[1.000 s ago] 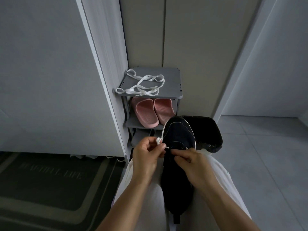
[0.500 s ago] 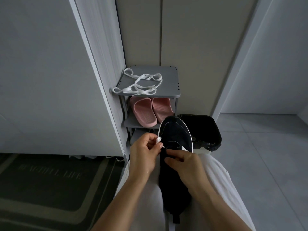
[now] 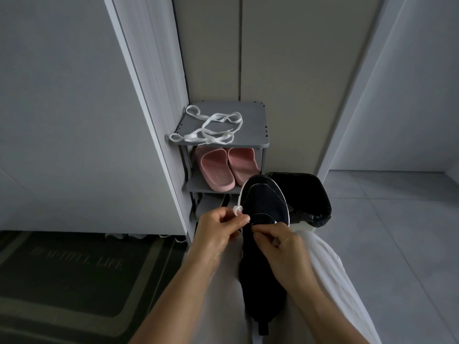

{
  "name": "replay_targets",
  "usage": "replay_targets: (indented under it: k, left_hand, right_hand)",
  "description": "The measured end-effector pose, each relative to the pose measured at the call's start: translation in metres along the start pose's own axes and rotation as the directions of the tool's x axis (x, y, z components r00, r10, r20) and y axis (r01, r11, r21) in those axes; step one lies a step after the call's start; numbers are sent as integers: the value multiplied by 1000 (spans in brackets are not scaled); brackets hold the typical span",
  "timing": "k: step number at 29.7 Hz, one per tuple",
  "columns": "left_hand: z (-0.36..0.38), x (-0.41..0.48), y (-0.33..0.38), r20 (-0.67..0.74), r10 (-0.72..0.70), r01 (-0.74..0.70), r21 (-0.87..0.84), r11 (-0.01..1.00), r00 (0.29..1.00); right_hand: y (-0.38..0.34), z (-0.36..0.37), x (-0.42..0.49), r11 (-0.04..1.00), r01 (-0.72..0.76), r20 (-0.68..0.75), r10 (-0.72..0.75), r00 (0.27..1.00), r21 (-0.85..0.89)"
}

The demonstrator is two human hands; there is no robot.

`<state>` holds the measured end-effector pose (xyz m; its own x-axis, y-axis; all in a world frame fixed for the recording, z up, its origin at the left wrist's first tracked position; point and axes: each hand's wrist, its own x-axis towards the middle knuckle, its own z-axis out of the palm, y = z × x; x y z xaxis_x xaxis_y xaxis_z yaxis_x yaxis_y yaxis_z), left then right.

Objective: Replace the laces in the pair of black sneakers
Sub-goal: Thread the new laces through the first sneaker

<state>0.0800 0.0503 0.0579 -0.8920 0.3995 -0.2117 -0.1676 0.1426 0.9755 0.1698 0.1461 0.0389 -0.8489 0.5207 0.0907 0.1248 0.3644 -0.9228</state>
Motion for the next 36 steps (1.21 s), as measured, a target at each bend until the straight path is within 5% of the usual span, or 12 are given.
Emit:
replay_targets:
  k: [6, 12, 19, 26, 31, 36]
  left_hand:
    - [-5, 4, 7, 74, 75, -87, 181, 980, 994]
    - [1, 7, -2, -34, 288, -226, 533, 815, 957]
    - [2, 5, -2, -63, 55, -48, 109, 993, 996]
    - [0, 4, -2, -53, 43, -36, 132, 991, 998]
    - [-1, 5, -3, -34, 132, -114, 318, 941, 991]
    - [3, 5, -1, -40, 26, -19, 154, 988, 999]
  right_hand:
    - [6, -2, 11, 970, 84, -131, -116, 984, -227]
    - [3, 6, 13, 925, 97, -93, -141, 986, -367]
    - [8, 11, 16, 839, 180, -167, -304, 938, -513]
    - [11, 14, 17, 818, 210, -182, -355, 917, -536]
    - [11, 16, 19, 835, 203, -179, -335, 925, -512]
    - [14, 17, 20, 851, 189, -186, -314, 931, -490]
